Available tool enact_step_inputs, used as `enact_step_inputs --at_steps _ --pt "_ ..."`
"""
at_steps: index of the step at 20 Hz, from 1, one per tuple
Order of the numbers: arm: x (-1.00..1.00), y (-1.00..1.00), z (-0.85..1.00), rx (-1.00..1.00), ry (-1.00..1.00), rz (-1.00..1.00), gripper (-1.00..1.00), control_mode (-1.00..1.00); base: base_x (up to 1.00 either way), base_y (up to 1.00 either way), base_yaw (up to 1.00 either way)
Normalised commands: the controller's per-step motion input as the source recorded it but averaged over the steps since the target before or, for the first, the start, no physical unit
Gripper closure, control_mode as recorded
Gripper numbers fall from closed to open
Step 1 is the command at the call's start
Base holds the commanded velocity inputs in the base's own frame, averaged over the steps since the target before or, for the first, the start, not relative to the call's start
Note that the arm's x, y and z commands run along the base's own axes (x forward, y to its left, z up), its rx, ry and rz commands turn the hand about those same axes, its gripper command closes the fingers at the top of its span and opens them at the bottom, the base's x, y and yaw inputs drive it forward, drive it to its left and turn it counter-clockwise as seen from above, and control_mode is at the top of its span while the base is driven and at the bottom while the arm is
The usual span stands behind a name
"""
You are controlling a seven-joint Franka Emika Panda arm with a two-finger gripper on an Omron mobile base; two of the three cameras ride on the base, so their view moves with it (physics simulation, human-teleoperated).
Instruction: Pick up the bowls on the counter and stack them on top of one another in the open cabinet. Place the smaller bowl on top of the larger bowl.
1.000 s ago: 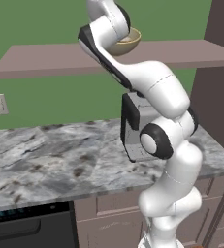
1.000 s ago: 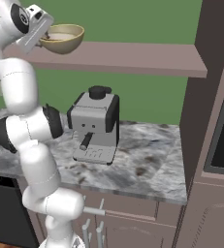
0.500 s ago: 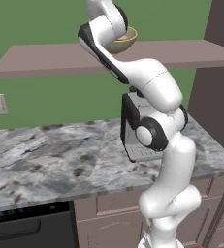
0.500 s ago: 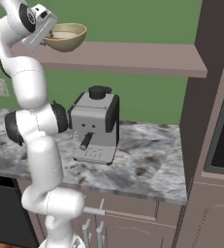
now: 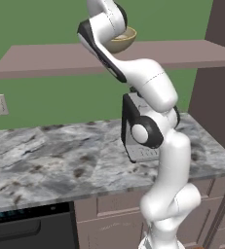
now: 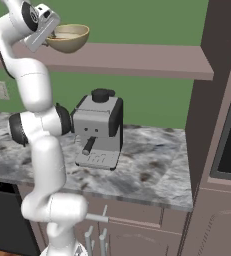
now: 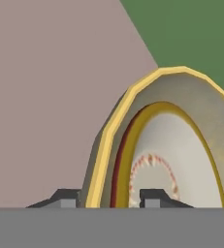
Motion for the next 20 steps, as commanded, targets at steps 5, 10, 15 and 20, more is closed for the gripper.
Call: enact_step_inputs --at_steps 5,10,15,20 --pt "0.00 0.03 -0.01 0.00 0.05 0.00 -1.00 -1.00 0.00 0.00 0.00" --pt "-0.04 0.01 0.09 0.00 -0.01 0.00 -1.00 -1.00 0.00 0.00 0.00" --pt "-0.20 0.10 0.23 0.00 -0.11 0.00 -1.00 -1.00 0.00 0.00 0.00" --pt "-0.31 0.09 0.08 0.00 -0.07 0.00 -1.00 -1.00 0.00 0.00 0.00"
